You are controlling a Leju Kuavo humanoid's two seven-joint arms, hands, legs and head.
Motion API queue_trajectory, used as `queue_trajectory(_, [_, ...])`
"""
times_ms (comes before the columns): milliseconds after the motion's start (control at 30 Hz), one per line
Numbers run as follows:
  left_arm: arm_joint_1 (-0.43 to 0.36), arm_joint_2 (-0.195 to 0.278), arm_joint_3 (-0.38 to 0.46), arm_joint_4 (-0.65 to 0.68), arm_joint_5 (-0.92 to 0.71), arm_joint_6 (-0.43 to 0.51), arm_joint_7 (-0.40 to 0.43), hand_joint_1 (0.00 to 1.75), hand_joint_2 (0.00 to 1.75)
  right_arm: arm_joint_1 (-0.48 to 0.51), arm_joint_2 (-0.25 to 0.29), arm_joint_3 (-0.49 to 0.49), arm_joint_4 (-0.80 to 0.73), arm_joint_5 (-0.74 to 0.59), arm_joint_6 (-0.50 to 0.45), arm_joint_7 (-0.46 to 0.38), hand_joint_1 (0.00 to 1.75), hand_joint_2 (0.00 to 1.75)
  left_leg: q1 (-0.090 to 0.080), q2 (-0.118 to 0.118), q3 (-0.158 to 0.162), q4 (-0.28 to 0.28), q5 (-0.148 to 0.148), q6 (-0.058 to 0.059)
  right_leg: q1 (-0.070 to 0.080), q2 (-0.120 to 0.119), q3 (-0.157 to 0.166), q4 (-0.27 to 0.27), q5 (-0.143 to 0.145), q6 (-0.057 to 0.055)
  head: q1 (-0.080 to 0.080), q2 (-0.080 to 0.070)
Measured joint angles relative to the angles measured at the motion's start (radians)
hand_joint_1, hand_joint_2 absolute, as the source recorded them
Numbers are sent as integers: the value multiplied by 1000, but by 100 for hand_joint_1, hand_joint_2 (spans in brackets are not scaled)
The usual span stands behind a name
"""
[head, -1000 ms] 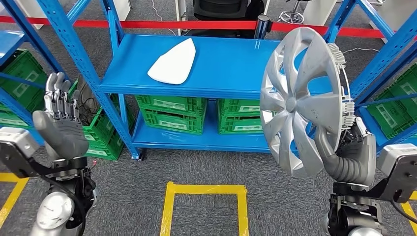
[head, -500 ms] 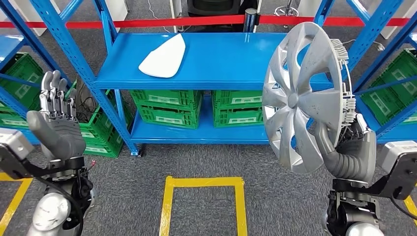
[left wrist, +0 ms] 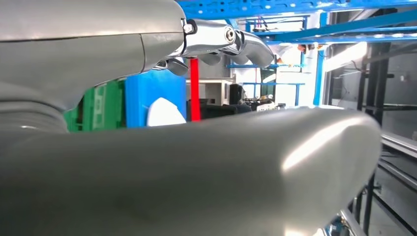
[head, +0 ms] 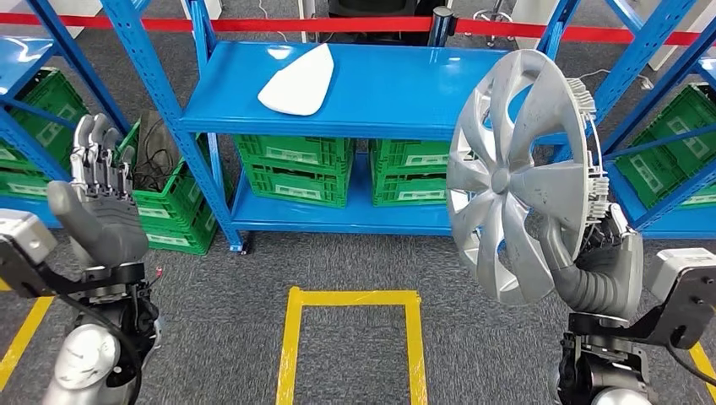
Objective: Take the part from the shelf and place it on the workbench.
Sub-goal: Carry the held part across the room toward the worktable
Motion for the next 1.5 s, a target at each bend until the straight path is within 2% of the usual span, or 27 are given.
queue_trajectory(33, [0, 0, 0, 1, 0, 0, 0, 0, 0, 1, 0, 0, 0, 0, 0, 0, 175, 175, 0, 0, -11, 2, 6, -1, -1, 0, 24, -16, 10, 1, 2, 0])
queue_trajectory(133, [-1, 0, 0, 1, 0, 0, 0, 0, 0, 0, 0, 0, 0, 0, 0, 1, 175, 175, 0, -1, -35, 8, 22, -11, 0, 0, 156, -199, 50, -6, 8, 0])
queue_trajectory(200, [-2, 0, 0, 1, 0, 0, -1, 0, 0, -1, 0, 0, -1, 2, -2, 2, 175, 175, 0, -1, -42, 8, 34, -23, 6, 2, 199, -265, 50, -16, 10, 0])
queue_trajectory(267, [-1, 1, 0, 1, 3, 1, -4, 0, 0, -1, 0, 0, -1, 5, -4, 5, 175, 175, 2, -1, -46, 4, 46, -38, 11, 3, 197, -270, 61, -30, 9, 0])
queue_trajectory(333, [0, 1, 1, 2, 5, 5, -10, 0, 0, -1, 1, 0, -1, 11, -5, 11, 175, 175, 3, -1, -58, 18, 29, -49, 9, -1, 192, -280, 76, -46, 6, 0])
queue_trajectory(400, [3, 2, 2, 2, 7, 11, -17, 0, 0, -3, 1, 0, -2, 18, -5, 17, 175, 175, 3, -1, -90, 100, -41, -53, 8, -5, 183, -288, 92, -61, -2, 0])
queue_trajectory(467, [10, 3, 2, 3, 8, 15, -23, 0, 0, -5, 2, 0, -3, 21, -5, 22, 175, 175, 3, -1, -124, 225, -113, -56, 11, -4, 165, -288, 106, -68, -12, 0])
queue_trajectory(500, [14, 3, 2, 4, 8, 17, -25, 0, 0, -5, 2, 1, -3, 21, -4, 23, 175, 175, 3, -1, -128, 262, -124, -56, 13, -4, 155, -287, 113, -69, -16, 0])
queue_trajectory(533, [16, 3, 3, 5, 7, 19, -26, 0, 0, -4, 2, 1, -3, 20, -2, 24, 175, 175, 2, -1, -116, 265, -118, -54, 15, -4, 145, -285, 119, -69, -21, 0])
queue_trajectory(567, [16, 3, 3, 6, 6, 22, -27, 0, 0, -4, 2, 1, -3, 20, -1, 24, 175, 175, 1, -1, -85, 231, -97, -51, 16, -3, 135, -283, 125, -69, -26, 0])
queue_trajectory(600, [16, 3, 4, 6, 4, 25, -27, 0, 0, -4, 2, 1, -3, 19, 1, 23, 175, 175, -1, -1, -39, 170, -75, -45, 18, -2, 127, -280, 131, -67, -31, 0])
queue_trajectory(667, [16, 3, 9, 3, 0, 30, -26, 0, 0, -4, 3, 1, -3, 17, 1, 22, 175, 175, -7, -1, 53, 41, -59, -32, 21, -2, 111, -274, 140, -61, -39, 0])
queue_trajectory(733, [17, 4, 13, -2, -6, 33, -21, 0, 0, -2, 3, 0, -3, 12, -1, 16, 175, 175, -14, -1, 86, -13, -63, -23, 19, -4, 102, -272, 153, -51, -43, 0])
queue_trajectory(800, [18, 6, 17, -5, -10, 34, -13, 0, 0, 1, 3, 0, -3, 5, -3, 10, 175, 175, -15, 0, 80, -24, -47, -16, 16, -3, 95, -273, 161, -39, -49, 0])
queue_trajectory(833, [18, 6, 18, -6, -12, 33, -10, 0, 0, 3, 3, 0, -3, 2, -4, 6, 175, 175, -12, 1, 77, -30, -38, -10, 16, -3, 87, -263, 150, -33, -50, 0])
queue_trajectory(900, [17, 6, 19, -9, -15, 32, -6, 0, 0, 6, 3, -2, -3, -3, -4, -3, 175, 175, -6, 3, 69, -39, -20, -1, 12, -1, 56, -187, 84, -21, -44, 0])
queue_trajectory(967, [17, 6, 19, -10, -15, 30, -6, 0, 0, 7, 3, -3, -3, -7, -4, -9, 175, 175, -5, 3, 51, -38, -8, 2, 4, -1, 22, -61, 11, -10, -35, 0])
queue_trajectory(1000, [17, 6, 19, -10, -15, 30, -5, 0, 0, 8, 3, -3, -3, -8, -4, -10, 175, 175, -4, 3, 41, -35, -2, 1, 1, -1, 16, -19, -5, -6, -33, 0])
queue_trajectory(1033, [17, 6, 19, -10, -15, 29, -5, 0, 0, 9, 3, -3, -3, -10, -4, -10, 175, 175, -2, 3, 30, -32, 4, 0, -3, -1, 25, -9, -2, -2, -30, 0])
queue_trajectory(1067, [17, 6, 19, -10, -15, 29, -5, 0, 0, 10, 3, -3, -3, -10, -4, -10, 175, 175, 0, 3, 18, -27, 9, -3, -6, -1, 53, -38, 17, 2, -28, 0])
queue_trajectory(1133, [16, 6, 19, -10, -15, 29, -5, 0, 0, 10, 3, -4, -3, -11, -4, -10, 175, 175, 4, 2, -3, -15, 16, -11, -10, -1, 140, -166, 54, 6, -21, 0])
queue_trajectory(1200, [15, 6, 19, -10, -15, 28, -6, 0, 0, 10, 3, -5, -4, -11, -5, -10, 175, 175, 4, 2, -18, -7, 24, -23, -6, 3, 198, -258, 61, 0, -13, 0])
queue_trajectory(1300, [13, 7, 19, -10, -13, 25, -5, 0, 0, 10, 3, -5, -5, -13, -9, -12, 175, 175, 6, 2, -28, -6, 39, -46, -1, 5, 197, -274, 69, -23, -10, 0])
queue_trajectory(1333, [12, 7, 19, -10, -12, 25, -4, 0, 0, 11, 3, -5, -5, -15, -10, -13, 175, 175, 7, 2, -35, 0, 31, -51, -1, 3, 193, -277, 75, -33, -11, 0])
queue_trajectory(1400, [7, 9, 19, -10, -11, 25, -3, 0, 0, 11, 4, -5, -5, -17, -12, -20, 175, 175, 8, 2, -65, 69, -29, -54, -2, 0, 184, -284, 90, -52, -19, 0])
queue_trajectory(1467, [3, 11, 19, -10, -11, 25, 0, 0, 0, 11, 5, -5, -5, -17, -13, -24, 175, 175, 7, 2, -107, 198, -108, -55, 3, -1, 166, -283, 104, -63, -32, 0])
queue_trajectory(1500, [3, 12, 19, -10, -10, 25, 2, 0, 0, 11, 5, -5, -5, -18, -13, -25, 175, 175, 6, 2, -119, 249, -128, -55, 6, -1, 155, -282, 111, -65, -37, 0])
